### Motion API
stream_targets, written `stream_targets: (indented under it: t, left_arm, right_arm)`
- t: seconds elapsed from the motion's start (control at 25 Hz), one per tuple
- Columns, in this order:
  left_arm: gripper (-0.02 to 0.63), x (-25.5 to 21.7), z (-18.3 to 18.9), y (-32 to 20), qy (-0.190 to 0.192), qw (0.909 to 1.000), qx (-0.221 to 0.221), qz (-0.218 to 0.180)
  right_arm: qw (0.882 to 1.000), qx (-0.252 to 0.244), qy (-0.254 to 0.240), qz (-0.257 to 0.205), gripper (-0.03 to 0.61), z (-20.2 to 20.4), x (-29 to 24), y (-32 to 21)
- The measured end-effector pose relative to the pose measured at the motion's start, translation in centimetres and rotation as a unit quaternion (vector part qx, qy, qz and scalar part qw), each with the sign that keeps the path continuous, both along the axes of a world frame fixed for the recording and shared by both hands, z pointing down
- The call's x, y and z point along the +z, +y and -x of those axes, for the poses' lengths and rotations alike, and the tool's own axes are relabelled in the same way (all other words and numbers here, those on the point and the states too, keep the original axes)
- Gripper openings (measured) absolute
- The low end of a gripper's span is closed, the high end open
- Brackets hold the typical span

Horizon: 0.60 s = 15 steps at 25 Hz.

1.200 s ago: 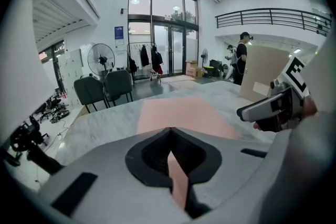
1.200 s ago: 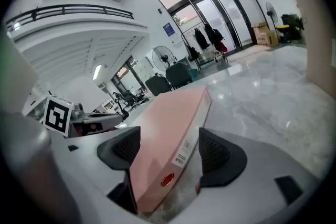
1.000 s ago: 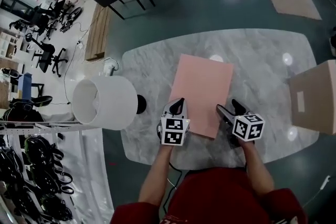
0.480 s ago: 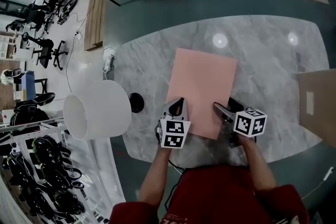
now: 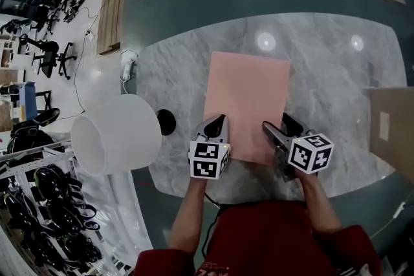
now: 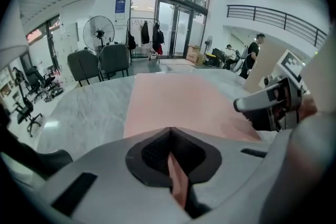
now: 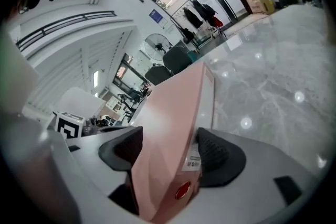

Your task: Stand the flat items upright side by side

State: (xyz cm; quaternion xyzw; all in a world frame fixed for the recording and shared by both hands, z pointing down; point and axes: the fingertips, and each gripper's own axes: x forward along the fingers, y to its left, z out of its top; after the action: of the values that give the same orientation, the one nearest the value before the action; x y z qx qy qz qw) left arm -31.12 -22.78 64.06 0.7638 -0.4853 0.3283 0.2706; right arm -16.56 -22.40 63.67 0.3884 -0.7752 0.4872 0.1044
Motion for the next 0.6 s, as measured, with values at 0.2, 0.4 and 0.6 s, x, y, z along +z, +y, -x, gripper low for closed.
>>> stream_targets:
  t: [0.2,0.4,0.6]
  left_arm:
    - [0.005,0.3,0.8,0.2,0.000,0.9997,0.023,-0.002]
    - [0.005,-0.1,0.9,0.2,0.006,0.9997,0.024,-0.005]
    - [0.005,-0.4,2.6,0.1,0.048,0.9988,-0.003,-0.007]
  right_arm:
    - [1.000,0.015,0.022,-0.006,0.316,1.2,0.3,0.0]
    - [0.999,0.018,0.038,-0.018,0.315,1.4,-0.9,0.3]
    - [0.997,0.000,0.059,-0.054,0.316,3.1,-3.1,-0.1]
